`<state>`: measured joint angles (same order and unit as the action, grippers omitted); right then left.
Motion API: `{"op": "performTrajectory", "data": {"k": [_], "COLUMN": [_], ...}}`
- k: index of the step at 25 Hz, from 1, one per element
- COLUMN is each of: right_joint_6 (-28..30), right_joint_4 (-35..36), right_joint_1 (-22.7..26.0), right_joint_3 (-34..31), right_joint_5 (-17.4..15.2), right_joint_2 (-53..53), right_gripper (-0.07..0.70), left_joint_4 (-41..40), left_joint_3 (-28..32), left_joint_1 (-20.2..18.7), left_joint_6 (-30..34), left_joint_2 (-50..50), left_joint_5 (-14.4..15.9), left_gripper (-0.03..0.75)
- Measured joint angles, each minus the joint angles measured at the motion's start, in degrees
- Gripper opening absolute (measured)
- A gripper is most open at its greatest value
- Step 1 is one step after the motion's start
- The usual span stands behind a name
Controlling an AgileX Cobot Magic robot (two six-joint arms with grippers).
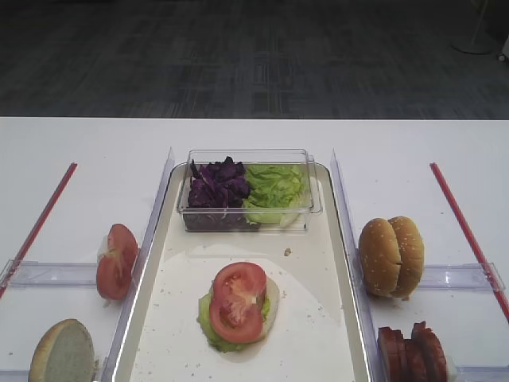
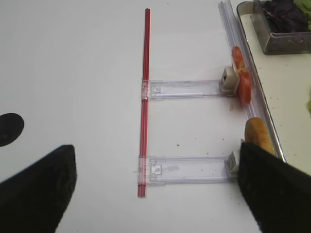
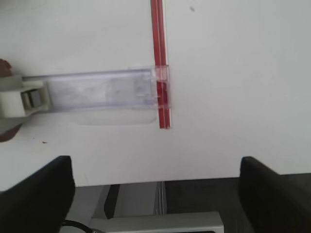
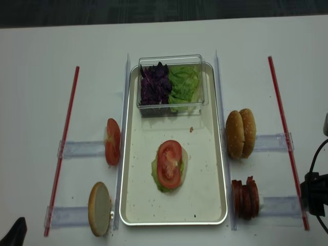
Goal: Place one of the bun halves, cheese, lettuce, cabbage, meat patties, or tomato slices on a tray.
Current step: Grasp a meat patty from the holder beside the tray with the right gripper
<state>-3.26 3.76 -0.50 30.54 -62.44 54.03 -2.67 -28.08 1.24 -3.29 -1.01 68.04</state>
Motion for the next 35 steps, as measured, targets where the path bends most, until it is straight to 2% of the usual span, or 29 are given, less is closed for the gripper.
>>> {"op": "performTrajectory", "data": {"k": [7, 19, 22, 27, 35], "right_joint_6": [-0.8, -1.9, -4.4, -12.6, -24.6], "right_joint_4": [1.6, 4.2, 3.8, 0.4, -2.1], "right_joint_1": [0.0, -0.9, -5.2, -15.7, -30.0], "right_joint_3": [5.7, 6.2, 6.2, 6.8, 11.9], "right_joint_5": [-0.6, -1.9, -1.5, 0.4, 2.8], "right_joint_2": [0.2, 1.3, 2.9, 6.1, 14.3], "right_gripper": [0.692, 0.692, 0.692, 0.692, 0.692], "left_joint_4": [0.0, 0.0, 0.0, 0.0, 0.0], "left_joint_3": [0.0, 0.0, 0.0, 0.0, 0.0], "left_joint_1": [0.0, 0.0, 0.0, 0.0, 0.0], "left_joint_6": [0.0, 0.0, 0.0, 0.0, 0.0], "left_joint_2": [0.0, 0.0, 0.0, 0.0, 0.0], "left_joint_5": [0.0, 0.0, 0.0, 0.0, 0.0], "left_gripper": [0.618, 0.618, 0.618, 0.618, 0.618]}}
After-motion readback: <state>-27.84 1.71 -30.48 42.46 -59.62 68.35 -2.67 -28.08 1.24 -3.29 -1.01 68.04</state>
